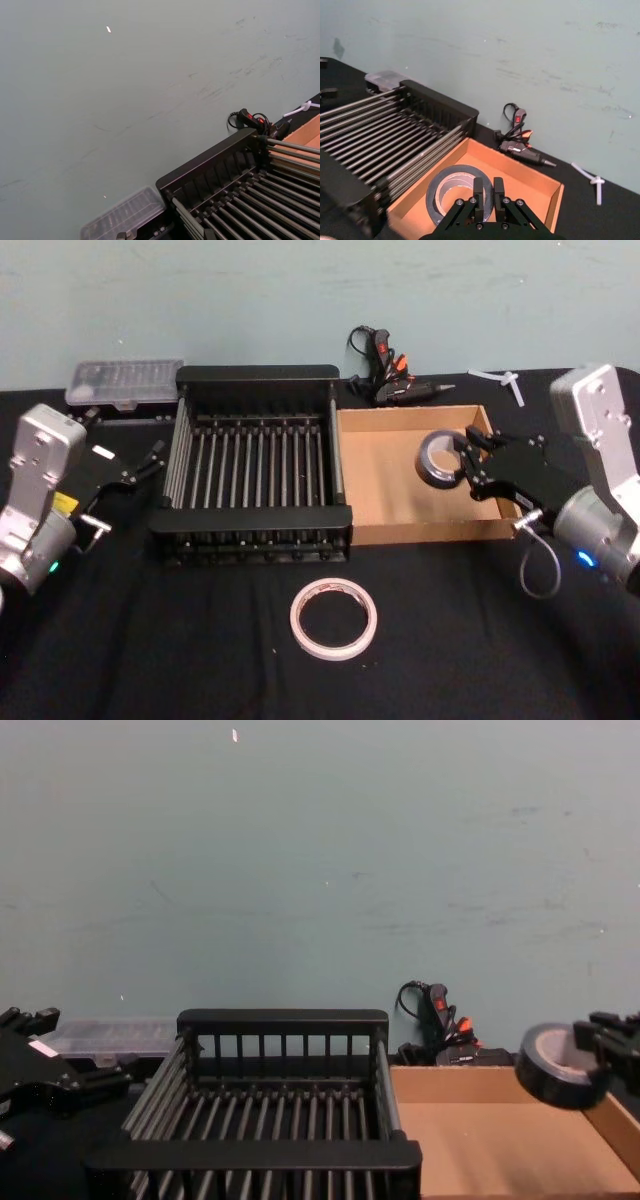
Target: Pick up the white tape and place it into the black box , Pick up the silver tape and place it into the brown box.
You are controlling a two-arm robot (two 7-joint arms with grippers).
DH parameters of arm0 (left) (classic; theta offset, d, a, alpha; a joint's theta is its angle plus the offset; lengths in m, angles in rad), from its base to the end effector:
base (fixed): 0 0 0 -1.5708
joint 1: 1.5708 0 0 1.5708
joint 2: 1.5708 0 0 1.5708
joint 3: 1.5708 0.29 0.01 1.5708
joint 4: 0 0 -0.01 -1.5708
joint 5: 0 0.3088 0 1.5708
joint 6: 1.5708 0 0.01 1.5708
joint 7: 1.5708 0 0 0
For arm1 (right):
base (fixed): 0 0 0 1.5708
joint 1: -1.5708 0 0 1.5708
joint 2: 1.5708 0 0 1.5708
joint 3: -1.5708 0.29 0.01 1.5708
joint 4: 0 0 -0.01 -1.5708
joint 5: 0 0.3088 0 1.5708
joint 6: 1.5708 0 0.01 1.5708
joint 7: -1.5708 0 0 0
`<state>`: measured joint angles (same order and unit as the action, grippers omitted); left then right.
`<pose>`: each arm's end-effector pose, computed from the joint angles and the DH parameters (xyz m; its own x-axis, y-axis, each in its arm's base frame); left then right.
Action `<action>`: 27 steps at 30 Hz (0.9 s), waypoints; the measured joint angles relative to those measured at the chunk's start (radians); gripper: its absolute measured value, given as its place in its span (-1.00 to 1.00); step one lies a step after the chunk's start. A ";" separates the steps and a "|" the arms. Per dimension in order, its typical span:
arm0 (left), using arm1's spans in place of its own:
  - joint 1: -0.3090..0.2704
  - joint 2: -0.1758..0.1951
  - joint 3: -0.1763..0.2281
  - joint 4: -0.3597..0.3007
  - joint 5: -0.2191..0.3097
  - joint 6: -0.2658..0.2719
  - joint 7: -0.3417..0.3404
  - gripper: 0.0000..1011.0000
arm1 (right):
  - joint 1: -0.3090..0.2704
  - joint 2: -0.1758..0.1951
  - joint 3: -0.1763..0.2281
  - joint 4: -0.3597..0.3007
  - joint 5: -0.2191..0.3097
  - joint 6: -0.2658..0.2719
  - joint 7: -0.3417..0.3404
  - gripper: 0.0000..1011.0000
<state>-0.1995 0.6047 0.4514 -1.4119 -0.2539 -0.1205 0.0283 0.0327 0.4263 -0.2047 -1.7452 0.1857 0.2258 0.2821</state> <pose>0.3581 0.0827 -0.3023 0.2923 0.8803 0.3738 -0.9553 0.2873 0.0704 0.3270 -0.0414 -0.2417 0.4855 -0.8519 0.1965 0.8723 0.4571 -0.1738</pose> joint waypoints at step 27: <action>0.000 0.000 0.000 0.000 0.000 0.000 0.000 0.98 | 0.328 -0.158 -0.086 0.436 -0.103 0.002 -0.006 -0.75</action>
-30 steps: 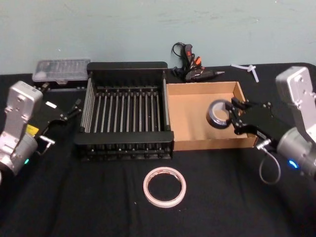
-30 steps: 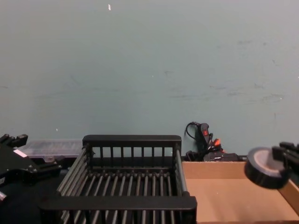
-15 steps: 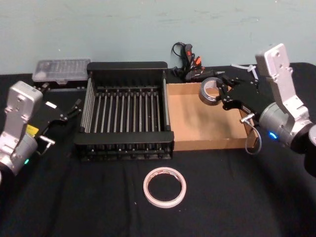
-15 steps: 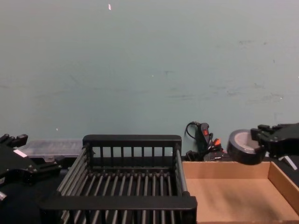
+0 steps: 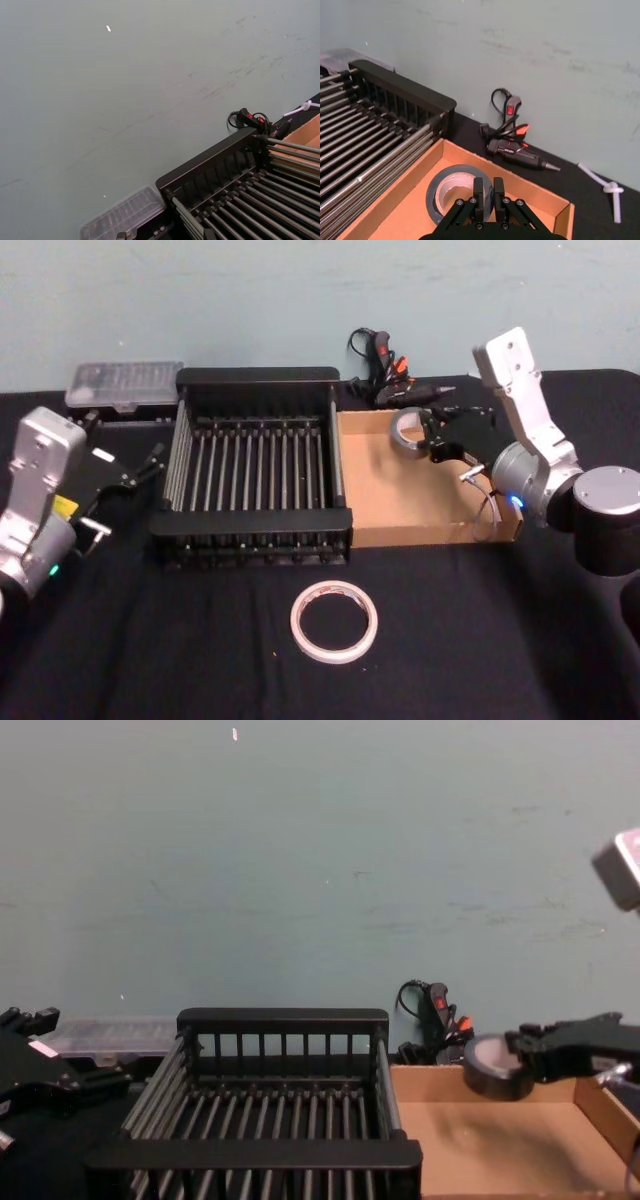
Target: Pick up the white tape and place it into the black box , Pick up the silver tape and place it into the brown box.
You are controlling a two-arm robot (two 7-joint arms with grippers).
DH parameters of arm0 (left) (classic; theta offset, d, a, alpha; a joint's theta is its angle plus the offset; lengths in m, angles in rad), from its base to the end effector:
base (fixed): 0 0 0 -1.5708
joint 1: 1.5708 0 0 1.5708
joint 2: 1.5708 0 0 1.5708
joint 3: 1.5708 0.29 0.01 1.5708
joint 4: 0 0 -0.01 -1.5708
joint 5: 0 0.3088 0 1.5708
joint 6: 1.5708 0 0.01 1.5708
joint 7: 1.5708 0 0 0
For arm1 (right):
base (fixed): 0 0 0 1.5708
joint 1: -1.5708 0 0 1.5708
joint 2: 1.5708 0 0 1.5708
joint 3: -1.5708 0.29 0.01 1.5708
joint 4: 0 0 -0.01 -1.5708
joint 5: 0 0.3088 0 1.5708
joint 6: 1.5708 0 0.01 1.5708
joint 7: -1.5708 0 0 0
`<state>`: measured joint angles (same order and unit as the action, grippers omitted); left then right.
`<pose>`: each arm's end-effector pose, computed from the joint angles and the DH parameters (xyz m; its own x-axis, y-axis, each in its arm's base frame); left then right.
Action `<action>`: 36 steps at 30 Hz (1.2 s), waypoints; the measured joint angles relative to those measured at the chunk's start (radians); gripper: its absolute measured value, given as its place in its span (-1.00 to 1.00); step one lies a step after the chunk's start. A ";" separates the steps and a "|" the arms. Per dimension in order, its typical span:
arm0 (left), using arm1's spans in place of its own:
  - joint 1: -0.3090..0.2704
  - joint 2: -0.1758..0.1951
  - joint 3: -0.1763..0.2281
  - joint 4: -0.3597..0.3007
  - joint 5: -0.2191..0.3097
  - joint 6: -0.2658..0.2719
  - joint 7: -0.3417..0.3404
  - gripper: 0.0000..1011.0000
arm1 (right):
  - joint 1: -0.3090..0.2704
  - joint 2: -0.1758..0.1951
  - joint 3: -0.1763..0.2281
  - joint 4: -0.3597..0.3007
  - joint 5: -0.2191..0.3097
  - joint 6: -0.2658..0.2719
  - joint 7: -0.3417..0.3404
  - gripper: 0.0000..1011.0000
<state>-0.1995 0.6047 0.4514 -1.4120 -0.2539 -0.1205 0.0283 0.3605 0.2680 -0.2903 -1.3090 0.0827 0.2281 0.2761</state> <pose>0.3581 0.0827 -0.3023 0.2923 0.8803 0.3738 -0.9553 0.2873 0.0703 0.4211 -0.0148 -0.2628 0.4429 -0.8747 0.1967 0.8841 0.3897 -0.2579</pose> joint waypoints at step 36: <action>0.000 0.000 0.000 0.000 0.000 0.000 0.000 0.98 | 0.026 -0.059 0.002 0.130 -0.041 0.063 -0.008 -0.75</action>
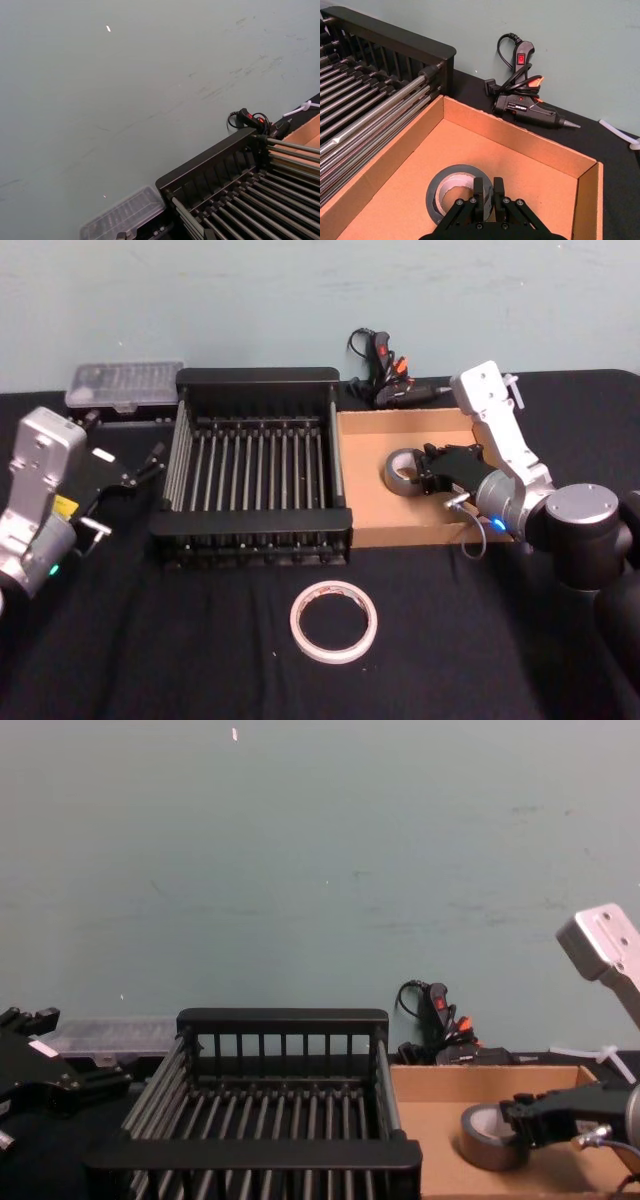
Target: Pick up the white tape and place it into the black box , Pick up the silver tape and place it into the brown box.
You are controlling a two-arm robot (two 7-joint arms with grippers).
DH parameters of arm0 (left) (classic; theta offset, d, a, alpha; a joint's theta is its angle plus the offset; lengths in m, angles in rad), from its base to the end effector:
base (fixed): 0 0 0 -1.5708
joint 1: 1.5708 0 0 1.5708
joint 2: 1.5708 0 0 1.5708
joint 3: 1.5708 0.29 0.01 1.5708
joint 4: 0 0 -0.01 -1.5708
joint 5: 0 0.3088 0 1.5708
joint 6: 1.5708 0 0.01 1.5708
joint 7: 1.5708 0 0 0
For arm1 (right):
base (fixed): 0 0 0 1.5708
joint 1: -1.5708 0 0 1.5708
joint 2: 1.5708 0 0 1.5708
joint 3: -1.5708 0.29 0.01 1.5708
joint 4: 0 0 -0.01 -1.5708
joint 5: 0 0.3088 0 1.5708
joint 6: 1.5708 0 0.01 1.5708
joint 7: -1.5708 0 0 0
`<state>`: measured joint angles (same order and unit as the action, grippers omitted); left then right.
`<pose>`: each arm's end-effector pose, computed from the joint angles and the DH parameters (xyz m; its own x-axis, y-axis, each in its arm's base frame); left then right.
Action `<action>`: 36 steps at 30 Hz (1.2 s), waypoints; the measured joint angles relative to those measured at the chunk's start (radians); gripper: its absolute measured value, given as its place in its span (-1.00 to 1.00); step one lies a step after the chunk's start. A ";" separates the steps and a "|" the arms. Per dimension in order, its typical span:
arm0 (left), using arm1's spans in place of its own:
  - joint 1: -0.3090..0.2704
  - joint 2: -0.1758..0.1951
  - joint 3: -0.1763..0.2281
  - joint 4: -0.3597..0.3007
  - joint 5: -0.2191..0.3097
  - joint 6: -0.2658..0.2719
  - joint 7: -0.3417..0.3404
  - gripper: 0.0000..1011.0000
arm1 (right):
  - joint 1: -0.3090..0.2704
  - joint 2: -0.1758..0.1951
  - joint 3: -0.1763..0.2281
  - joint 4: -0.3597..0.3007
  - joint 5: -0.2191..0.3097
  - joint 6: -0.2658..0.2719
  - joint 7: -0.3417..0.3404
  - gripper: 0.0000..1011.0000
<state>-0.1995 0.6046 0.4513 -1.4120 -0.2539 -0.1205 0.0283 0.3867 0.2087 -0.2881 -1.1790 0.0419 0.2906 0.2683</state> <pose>0.3581 0.0827 -0.3023 0.2922 0.8803 0.3737 -0.9553 0.2873 0.0702 0.4287 -0.0044 -0.2918 0.4294 -0.8901 0.1527 0.8535 0.3447 -0.3908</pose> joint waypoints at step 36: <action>0.000 0.000 0.000 0.000 0.000 0.000 0.000 0.98 | -0.001 0.001 0.000 -0.001 0.003 -0.001 0.000 0.98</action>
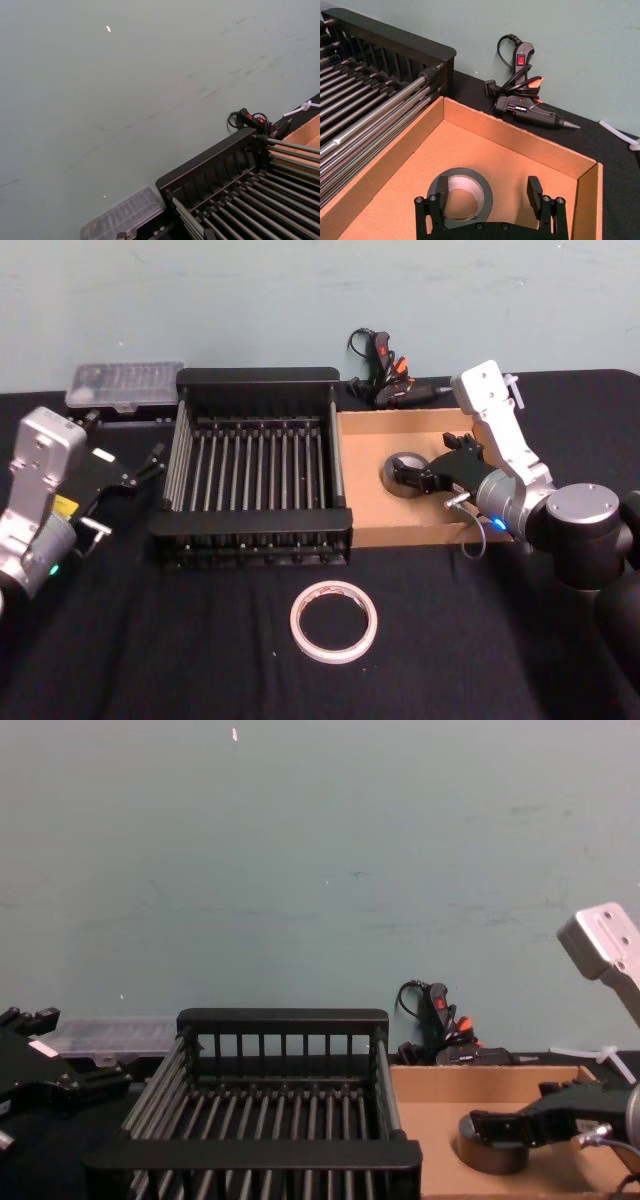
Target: Pick up the white tape and place it into the black box , Pick up the silver tape and place it into the brown box.
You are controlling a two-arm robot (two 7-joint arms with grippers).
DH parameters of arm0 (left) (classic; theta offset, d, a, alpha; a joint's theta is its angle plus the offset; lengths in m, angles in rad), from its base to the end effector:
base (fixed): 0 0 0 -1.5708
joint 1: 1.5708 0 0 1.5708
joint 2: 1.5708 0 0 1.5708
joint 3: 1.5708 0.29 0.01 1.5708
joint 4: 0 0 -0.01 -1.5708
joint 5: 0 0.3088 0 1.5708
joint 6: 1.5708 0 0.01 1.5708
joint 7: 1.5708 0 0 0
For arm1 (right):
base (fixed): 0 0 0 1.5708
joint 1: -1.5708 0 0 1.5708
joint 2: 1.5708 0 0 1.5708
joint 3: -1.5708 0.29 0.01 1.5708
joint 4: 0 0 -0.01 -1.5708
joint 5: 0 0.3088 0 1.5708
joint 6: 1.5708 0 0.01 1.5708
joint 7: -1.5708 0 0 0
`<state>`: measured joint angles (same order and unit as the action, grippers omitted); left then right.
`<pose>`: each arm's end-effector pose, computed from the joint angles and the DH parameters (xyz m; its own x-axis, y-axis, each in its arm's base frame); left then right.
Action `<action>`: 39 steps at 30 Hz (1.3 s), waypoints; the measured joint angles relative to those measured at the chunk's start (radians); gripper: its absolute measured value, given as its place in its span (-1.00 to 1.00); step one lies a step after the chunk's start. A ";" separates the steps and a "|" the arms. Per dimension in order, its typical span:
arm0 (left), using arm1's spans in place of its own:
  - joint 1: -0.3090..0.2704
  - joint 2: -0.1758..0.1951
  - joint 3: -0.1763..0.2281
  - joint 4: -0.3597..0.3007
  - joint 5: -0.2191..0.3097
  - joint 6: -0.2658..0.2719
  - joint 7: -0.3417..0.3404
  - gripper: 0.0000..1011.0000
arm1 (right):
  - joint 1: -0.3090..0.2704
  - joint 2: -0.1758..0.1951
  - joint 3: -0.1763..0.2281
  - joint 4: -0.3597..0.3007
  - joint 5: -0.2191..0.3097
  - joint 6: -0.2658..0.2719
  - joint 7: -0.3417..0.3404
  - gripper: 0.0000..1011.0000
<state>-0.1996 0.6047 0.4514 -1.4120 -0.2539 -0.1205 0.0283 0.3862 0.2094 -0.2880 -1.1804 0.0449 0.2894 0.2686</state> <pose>0.3581 0.0827 -0.3022 0.2922 0.8803 0.3738 -0.9553 0.2873 0.0702 0.4286 -0.0046 -0.2916 0.4296 -0.8904 0.1507 0.8539 0.3462 -0.3887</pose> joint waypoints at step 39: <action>0.000 0.000 0.000 0.000 0.000 0.000 0.000 0.98 | -0.223 0.136 0.064 -0.461 0.094 0.047 0.077 0.98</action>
<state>-0.1995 0.6047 0.4514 -1.4120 -0.2539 -0.1205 0.0283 0.1634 0.3459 -0.2241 -1.6411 0.1386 0.3364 0.3452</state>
